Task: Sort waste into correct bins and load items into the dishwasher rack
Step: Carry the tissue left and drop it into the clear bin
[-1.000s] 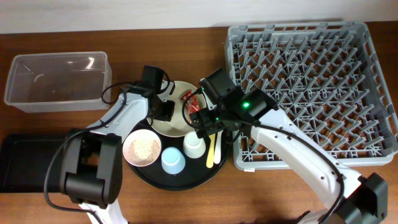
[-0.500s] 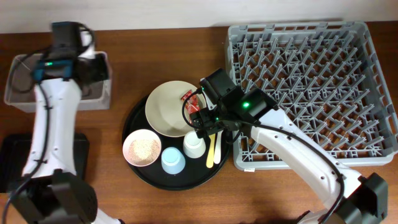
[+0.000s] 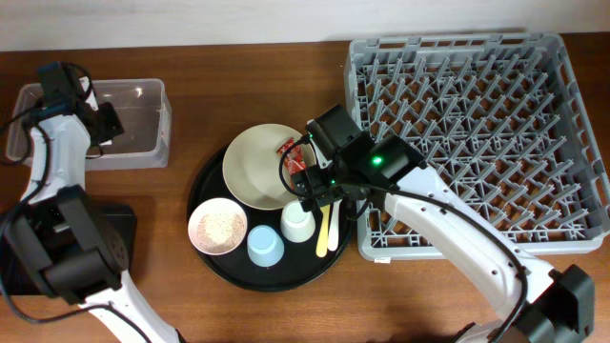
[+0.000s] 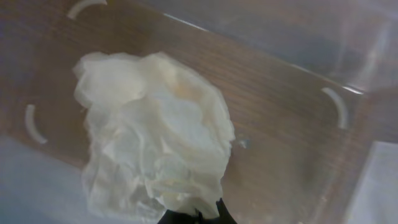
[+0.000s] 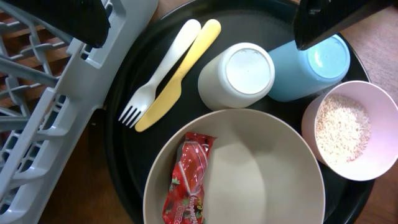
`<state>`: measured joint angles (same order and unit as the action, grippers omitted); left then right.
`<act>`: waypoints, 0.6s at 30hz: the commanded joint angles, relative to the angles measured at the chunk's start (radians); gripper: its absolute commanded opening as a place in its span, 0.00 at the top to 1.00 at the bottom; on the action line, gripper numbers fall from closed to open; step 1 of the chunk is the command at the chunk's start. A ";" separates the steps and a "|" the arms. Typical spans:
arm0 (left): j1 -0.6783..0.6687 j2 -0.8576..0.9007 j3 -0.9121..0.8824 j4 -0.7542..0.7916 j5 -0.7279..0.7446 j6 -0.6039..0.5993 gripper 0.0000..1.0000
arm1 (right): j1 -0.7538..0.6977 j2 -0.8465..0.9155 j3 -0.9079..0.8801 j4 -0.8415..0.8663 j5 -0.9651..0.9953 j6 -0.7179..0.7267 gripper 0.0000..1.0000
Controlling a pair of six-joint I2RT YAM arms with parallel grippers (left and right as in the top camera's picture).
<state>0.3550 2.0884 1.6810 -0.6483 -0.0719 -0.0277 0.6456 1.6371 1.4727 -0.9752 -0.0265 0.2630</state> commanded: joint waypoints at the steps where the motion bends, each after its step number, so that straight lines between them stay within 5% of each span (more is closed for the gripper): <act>1: 0.005 0.057 0.003 0.037 -0.024 0.025 0.98 | 0.001 -0.014 0.017 0.000 0.009 0.012 0.02; 2: 0.008 0.063 0.003 0.048 -0.024 0.025 0.98 | 0.001 -0.014 0.017 0.000 0.009 0.012 0.02; 6: 0.024 0.062 0.018 0.077 -0.034 0.025 0.25 | 0.001 -0.014 0.017 0.000 0.009 0.012 0.02; 7: 0.029 0.058 0.031 0.072 -0.034 0.025 0.19 | 0.001 -0.014 0.017 0.000 0.009 0.012 0.02; 12: 0.025 -0.037 0.206 -0.042 0.024 -0.010 0.18 | 0.001 -0.014 0.017 0.000 0.009 0.012 0.02; 14: -0.010 -0.125 0.248 -0.090 0.216 -0.014 0.30 | 0.001 -0.014 0.017 0.000 0.009 0.012 0.02; 18: -0.130 -0.202 0.247 -0.186 0.536 -0.013 0.27 | 0.001 -0.014 0.017 0.000 0.009 0.012 0.02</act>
<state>0.3130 1.9450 1.9125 -0.7601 0.1867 -0.0334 0.6456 1.6371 1.4727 -0.9756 -0.0261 0.2623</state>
